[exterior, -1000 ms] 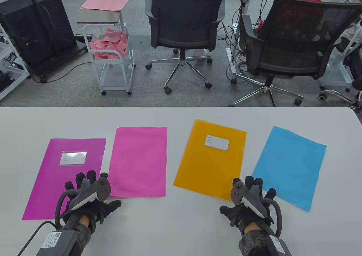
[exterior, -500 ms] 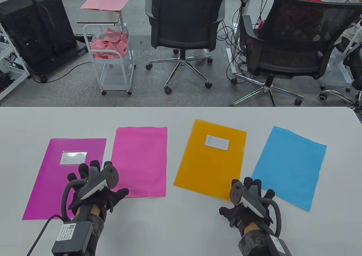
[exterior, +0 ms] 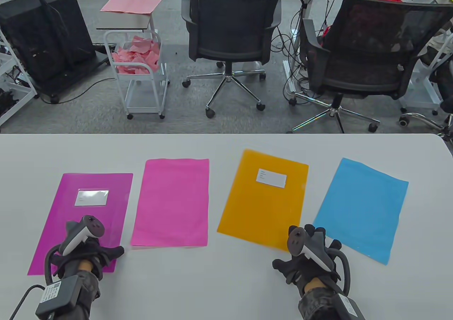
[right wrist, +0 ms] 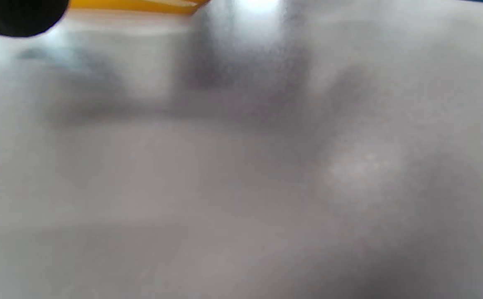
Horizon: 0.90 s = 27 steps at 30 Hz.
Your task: Insert cardstock into L-shaped folders
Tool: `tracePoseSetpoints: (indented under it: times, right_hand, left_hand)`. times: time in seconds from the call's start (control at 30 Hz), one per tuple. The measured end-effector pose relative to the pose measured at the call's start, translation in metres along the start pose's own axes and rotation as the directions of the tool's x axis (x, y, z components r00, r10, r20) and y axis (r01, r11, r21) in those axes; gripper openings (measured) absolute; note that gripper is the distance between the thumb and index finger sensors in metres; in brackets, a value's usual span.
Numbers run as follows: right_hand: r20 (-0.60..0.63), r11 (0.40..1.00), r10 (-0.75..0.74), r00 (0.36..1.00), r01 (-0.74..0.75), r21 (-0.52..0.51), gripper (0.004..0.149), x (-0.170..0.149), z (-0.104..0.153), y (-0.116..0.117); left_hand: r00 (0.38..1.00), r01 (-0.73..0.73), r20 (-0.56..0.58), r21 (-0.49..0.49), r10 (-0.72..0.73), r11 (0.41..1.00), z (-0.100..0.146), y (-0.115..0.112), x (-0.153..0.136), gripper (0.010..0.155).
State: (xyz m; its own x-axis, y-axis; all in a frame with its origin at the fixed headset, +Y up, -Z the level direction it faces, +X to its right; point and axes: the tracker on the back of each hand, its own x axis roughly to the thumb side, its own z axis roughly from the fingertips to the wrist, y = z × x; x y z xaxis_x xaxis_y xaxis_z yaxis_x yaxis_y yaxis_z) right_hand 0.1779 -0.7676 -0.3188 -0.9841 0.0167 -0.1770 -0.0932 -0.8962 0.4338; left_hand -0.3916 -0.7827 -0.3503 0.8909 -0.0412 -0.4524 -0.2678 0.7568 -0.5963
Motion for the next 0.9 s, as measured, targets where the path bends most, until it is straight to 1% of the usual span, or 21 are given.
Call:
tracePoseSetpoints:
  times: [0.03,0.1,0.23,0.33,0.37,0.4,0.43,0.47,0.5,0.53,0.57,0.6,0.63,0.67,0.7,0.73,0.77,0.8,0.83,0.87,0.9]
  right_hand:
    - [0.003,1.000,0.000,1.000,0.000,0.000,0.099,0.000,0.000,0.001]
    - [0.005,1.000,0.003,1.000,-0.003,-0.001,0.098,0.001,0.000,0.001]
    - [0.015,1.000,-0.005,1.000,0.005,-0.018,0.098,0.003,0.001,0.000]
    - [0.017,1.000,-0.012,1.000,0.013,-0.026,0.097,0.004,0.002,-0.001]
    - [0.017,0.999,-0.012,1.000,0.013,-0.030,0.097,0.004,0.002,-0.001]
    - [0.018,0.999,-0.016,1.000,0.017,-0.035,0.097,0.004,0.003,-0.003]
    - [0.022,0.999,-0.021,1.000,0.022,-0.043,0.097,0.004,0.004,-0.004]
    - [0.028,0.998,-0.028,0.999,0.029,-0.049,0.097,0.004,0.004,-0.005]
    - [0.038,0.998,-0.040,0.998,0.042,-0.053,0.097,0.004,0.004,-0.005]
    - [0.045,0.997,-0.051,0.998,0.054,-0.056,0.097,0.005,0.004,-0.005]
    - [0.048,0.996,-0.058,0.997,0.061,-0.061,0.097,0.005,0.003,-0.004]
    - [0.060,0.994,-0.070,0.996,0.075,-0.074,0.096,0.006,0.003,-0.005]
    - [0.070,0.992,-0.082,0.994,0.088,-0.088,0.096,0.006,0.004,-0.006]
    - [0.088,0.987,-0.108,0.990,0.118,-0.110,0.096,0.007,0.005,-0.008]
    - [0.108,0.981,-0.140,0.984,0.153,-0.118,0.096,0.007,0.006,-0.009]
    - [0.148,0.962,-0.225,0.963,0.244,-0.120,0.096,0.009,0.008,-0.013]
    - [0.186,0.923,-0.343,0.921,0.367,-0.113,0.095,0.012,0.011,-0.017]
    - [0.230,0.847,-0.490,0.841,0.522,-0.102,0.094,0.016,0.014,-0.022]
    - [0.278,0.725,-0.645,0.712,0.685,-0.073,0.094,0.023,0.018,-0.027]
    - [0.316,0.611,-0.747,0.585,0.791,-0.022,0.094,0.031,0.021,-0.030]
    - [0.334,0.515,-0.814,0.475,0.856,0.036,0.094,0.036,0.023,-0.031]
  left_hand:
    - [1.000,0.004,0.020,0.012,-0.004,1.000,0.000,0.003,0.001,0.116]
    - [1.000,0.011,0.009,0.048,-0.012,0.999,0.003,0.006,0.001,0.114]
    - [1.000,0.024,-0.001,0.174,-0.025,0.984,0.010,0.008,0.006,0.104]
    - [0.999,0.050,-0.013,0.325,-0.049,0.944,0.015,0.011,0.007,0.089]
    - [0.998,0.064,-0.025,0.410,-0.058,0.910,0.018,0.013,0.004,0.083]
    - [0.998,0.065,-0.030,0.452,-0.058,0.890,0.020,0.015,0.001,0.076]
    - [0.999,0.035,-0.027,0.474,-0.026,0.880,0.023,0.018,-0.004,0.073]
    - [0.999,-0.041,-0.006,0.497,0.050,0.867,0.028,0.022,-0.009,0.070]
    - [0.990,-0.130,0.020,0.541,0.142,0.831,0.035,0.028,-0.014,0.069]
    - [0.983,-0.165,0.038,0.600,0.178,0.783,0.046,0.035,-0.017,0.068]
    - [0.983,-0.166,0.049,0.650,0.176,0.741,0.055,0.042,-0.017,0.068]
    - [0.983,-0.169,0.077,0.719,0.165,0.674,0.069,0.051,-0.017,0.069]
    - [0.981,-0.192,0.119,0.746,0.156,0.638,0.077,0.056,-0.015,0.071]
    - [0.967,-0.253,0.218,0.763,0.132,0.595,0.091,0.061,-0.010,0.071]
    - [0.960,-0.269,0.260,0.772,0.100,0.576,0.100,0.062,-0.005,0.072]
    - [0.951,-0.272,0.308,0.789,0.028,0.551,0.112,0.063,0.003,0.074]
    - [0.933,-0.277,0.357,0.788,-0.042,0.550,0.120,0.061,0.009,0.077]
    - [0.910,-0.285,0.400,0.795,-0.109,0.535,0.131,0.055,0.018,0.078]
    - [0.876,-0.288,0.439,0.808,-0.200,0.514,0.142,0.048,0.028,0.080]
    - [0.838,-0.268,0.461,0.816,-0.294,0.513,0.151,0.040,0.037,0.081]
    - [0.805,-0.266,0.476,0.823,-0.354,0.502,0.158,0.033,0.044,0.081]
